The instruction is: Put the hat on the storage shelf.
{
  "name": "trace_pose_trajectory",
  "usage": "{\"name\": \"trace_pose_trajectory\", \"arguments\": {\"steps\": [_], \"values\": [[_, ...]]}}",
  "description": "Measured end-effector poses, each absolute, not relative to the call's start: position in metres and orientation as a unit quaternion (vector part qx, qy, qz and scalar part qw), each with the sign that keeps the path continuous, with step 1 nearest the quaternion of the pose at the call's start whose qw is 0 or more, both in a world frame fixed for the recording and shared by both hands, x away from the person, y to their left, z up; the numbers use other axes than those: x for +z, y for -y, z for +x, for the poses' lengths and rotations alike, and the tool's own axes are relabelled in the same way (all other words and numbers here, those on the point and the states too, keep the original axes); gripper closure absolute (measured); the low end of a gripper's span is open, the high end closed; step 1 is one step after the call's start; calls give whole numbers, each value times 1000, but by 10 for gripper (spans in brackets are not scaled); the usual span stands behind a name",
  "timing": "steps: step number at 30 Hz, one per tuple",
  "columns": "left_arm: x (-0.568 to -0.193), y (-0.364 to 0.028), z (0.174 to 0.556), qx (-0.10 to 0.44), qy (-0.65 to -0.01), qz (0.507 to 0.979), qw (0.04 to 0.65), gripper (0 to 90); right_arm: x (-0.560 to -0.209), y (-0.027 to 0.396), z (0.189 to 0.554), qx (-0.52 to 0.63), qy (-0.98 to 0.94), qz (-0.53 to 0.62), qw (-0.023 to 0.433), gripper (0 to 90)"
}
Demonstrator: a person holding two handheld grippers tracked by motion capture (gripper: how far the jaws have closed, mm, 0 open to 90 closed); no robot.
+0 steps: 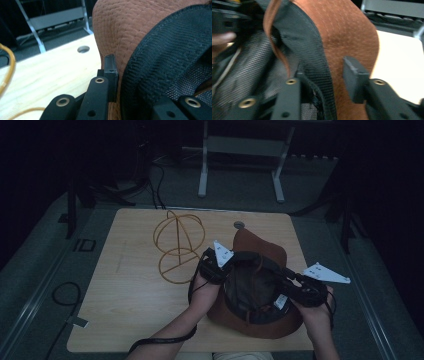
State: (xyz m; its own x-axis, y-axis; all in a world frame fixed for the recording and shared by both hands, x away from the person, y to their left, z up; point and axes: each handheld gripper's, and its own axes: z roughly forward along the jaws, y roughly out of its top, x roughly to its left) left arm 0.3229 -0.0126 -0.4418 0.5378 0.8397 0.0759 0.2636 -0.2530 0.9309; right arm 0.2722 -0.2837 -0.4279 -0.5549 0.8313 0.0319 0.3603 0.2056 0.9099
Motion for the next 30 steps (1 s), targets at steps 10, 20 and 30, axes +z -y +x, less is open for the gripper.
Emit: {"name": "trace_pose_trajectory", "arguments": {"steps": [10,20,30], "values": [[-434,-9,306,290,-326,734,520,862,-412,319,249,509,-739,373,238,450],[-420,-38,292,202,-202,745,603,860,-411,337,262,491,-756,357,243,462],[-415,-49,286,133,-146,689,697,858,-419,315,275,518,-776,315,173,465]]}}
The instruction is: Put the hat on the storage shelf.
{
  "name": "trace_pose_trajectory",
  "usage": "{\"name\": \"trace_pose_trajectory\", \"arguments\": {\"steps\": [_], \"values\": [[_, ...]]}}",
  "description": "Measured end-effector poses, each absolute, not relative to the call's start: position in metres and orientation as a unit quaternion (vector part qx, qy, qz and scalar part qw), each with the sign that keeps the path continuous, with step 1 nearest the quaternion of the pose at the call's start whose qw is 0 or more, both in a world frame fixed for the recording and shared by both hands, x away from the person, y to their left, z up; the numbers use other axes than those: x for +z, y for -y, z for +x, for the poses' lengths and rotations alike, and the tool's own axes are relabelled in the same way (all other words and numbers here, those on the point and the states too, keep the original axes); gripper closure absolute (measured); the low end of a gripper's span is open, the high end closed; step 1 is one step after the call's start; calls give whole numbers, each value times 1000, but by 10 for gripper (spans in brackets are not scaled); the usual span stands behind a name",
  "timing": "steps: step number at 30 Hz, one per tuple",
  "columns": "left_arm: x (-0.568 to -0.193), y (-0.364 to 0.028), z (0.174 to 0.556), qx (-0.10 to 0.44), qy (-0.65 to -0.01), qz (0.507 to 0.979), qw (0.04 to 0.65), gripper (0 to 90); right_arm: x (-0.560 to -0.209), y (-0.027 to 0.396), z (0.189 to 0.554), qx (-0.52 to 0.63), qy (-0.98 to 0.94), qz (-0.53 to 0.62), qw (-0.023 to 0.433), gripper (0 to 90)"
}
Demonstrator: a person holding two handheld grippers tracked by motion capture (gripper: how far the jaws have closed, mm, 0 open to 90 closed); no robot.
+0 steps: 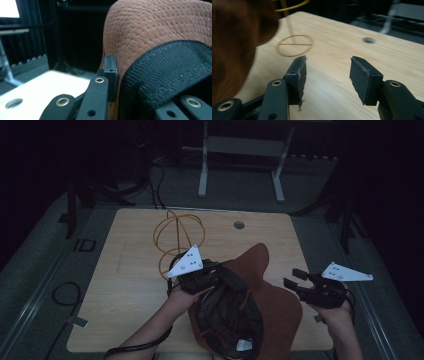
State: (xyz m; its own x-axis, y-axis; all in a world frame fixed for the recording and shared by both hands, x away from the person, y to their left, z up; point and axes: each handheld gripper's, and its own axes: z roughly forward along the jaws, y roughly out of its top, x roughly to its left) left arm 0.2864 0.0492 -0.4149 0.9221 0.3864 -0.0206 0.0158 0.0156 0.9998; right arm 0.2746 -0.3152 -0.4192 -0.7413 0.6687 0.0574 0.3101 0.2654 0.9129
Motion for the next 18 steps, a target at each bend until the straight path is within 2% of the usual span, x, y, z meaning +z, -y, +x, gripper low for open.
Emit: {"name": "trace_pose_trajectory", "arguments": {"steps": [3,7,11,18], "values": [[-416,-47,287,133,-154,681,703,859,-421,300,273,538,-784,277,136,454],[-418,-39,283,163,-155,688,690,859,-419,282,272,577,-779,231,82,421],[-419,-31,279,177,-150,693,682,859,-422,264,278,584,-781,217,48,394],[-425,-19,274,187,-143,699,675,859,-421,242,283,608,-767,202,31,376]]}}
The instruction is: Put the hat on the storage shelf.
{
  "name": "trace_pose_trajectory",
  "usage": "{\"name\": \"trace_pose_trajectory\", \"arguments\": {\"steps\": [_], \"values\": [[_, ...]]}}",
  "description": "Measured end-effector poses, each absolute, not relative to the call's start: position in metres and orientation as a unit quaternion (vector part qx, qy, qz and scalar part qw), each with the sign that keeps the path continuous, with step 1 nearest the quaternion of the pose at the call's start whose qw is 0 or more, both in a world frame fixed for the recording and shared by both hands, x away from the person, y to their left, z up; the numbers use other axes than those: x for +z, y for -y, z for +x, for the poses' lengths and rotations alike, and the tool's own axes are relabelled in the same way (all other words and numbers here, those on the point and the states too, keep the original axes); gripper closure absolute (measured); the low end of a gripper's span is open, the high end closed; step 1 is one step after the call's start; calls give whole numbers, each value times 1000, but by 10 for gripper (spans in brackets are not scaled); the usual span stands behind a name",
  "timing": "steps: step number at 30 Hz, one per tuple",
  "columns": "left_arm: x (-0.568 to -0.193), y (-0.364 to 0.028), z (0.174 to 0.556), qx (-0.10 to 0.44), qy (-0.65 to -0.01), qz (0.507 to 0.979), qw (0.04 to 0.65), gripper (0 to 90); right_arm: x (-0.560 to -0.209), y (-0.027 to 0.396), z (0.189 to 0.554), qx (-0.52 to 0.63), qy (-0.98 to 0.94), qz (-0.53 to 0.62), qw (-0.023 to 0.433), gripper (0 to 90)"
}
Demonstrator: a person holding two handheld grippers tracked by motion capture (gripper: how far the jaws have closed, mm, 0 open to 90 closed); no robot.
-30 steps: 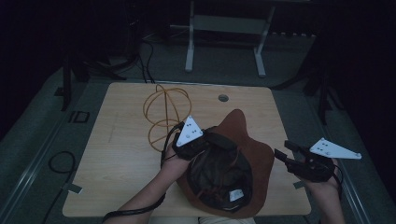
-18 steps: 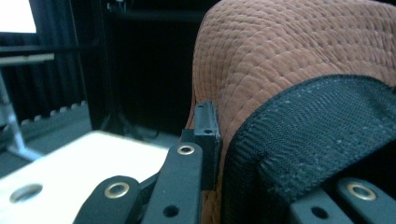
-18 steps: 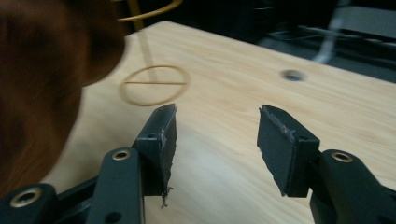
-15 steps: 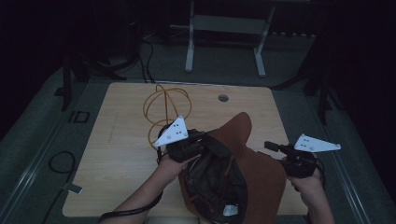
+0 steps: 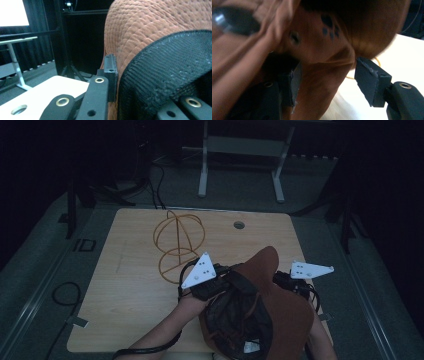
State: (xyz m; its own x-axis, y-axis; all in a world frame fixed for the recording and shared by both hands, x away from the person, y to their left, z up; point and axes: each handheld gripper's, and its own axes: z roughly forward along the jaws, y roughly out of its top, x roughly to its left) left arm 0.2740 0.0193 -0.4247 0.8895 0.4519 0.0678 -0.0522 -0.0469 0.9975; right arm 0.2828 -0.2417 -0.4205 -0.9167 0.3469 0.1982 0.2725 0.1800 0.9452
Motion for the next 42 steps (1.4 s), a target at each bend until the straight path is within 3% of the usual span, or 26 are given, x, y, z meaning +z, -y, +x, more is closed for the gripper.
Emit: {"name": "trace_pose_trajectory", "arguments": {"steps": [5,13,14,16,23,29,42], "values": [[-427,-15,272,193,-144,699,674,855,-417,233,283,616,-765,188,24,415],[-423,-14,272,194,-144,701,671,849,-416,230,288,620,-761,192,7,726],[-423,-14,272,192,-144,703,670,847,-416,231,288,618,-762,197,7,819],[-422,-14,272,193,-138,705,669,842,-417,232,288,618,-760,202,3,849],[-415,-13,269,203,-128,708,665,778,-413,238,282,618,-759,205,7,873],[-409,-20,268,201,-140,706,664,641,-407,246,281,630,-748,207,16,875],[-433,-51,263,195,-173,725,638,630,-394,281,290,645,-718,253,60,874]]}}
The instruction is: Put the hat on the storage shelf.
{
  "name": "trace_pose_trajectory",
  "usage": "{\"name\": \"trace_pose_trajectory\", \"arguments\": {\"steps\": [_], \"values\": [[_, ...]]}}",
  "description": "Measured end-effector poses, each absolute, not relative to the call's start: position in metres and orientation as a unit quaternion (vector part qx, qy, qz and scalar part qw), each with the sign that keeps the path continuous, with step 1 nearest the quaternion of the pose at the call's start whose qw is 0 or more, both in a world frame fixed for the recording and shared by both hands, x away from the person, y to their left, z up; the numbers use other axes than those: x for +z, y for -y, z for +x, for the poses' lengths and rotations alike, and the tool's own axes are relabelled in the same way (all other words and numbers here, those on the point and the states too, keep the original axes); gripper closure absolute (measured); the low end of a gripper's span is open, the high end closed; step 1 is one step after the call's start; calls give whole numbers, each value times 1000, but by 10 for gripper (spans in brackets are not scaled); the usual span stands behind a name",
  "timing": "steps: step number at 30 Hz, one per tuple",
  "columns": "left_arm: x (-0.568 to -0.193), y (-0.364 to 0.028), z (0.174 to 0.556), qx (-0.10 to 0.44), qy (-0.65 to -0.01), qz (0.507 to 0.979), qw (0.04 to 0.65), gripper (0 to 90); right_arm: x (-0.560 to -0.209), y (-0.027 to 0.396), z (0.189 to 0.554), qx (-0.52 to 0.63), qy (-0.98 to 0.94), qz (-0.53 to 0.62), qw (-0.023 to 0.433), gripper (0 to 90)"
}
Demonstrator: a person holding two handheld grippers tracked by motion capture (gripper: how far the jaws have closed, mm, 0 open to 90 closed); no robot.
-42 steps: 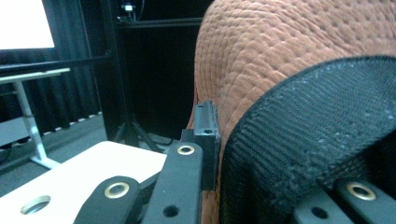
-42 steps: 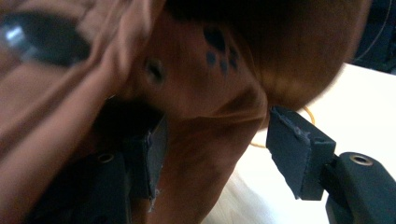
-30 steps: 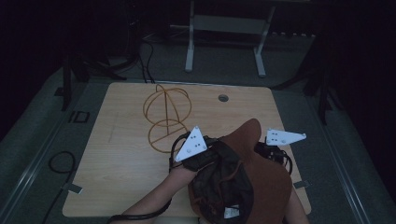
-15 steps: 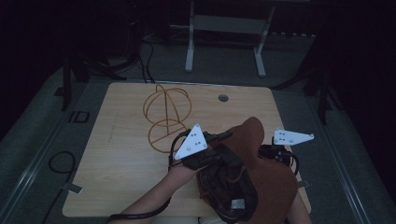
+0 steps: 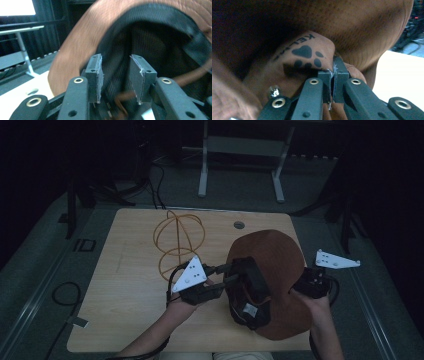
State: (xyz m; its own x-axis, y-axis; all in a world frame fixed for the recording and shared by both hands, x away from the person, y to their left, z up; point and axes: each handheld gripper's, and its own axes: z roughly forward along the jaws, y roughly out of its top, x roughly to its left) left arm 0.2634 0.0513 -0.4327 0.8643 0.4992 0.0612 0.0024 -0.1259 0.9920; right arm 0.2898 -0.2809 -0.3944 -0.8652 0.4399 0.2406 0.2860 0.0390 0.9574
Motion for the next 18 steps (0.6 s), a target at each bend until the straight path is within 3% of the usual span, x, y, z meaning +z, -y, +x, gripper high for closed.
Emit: {"name": "trace_pose_trajectory", "arguments": {"steps": [5,8,11,18], "values": [[-449,-71,260,190,-200,727,629,629,-391,290,297,646,-707,276,80,874],[-458,-83,256,195,-212,731,618,601,-388,295,300,650,-698,286,92,874],[-466,-96,253,199,-230,740,600,517,-384,297,303,647,-696,293,110,874],[-491,-135,244,220,-266,746,570,494,-380,296,316,649,-682,313,124,874]]}}
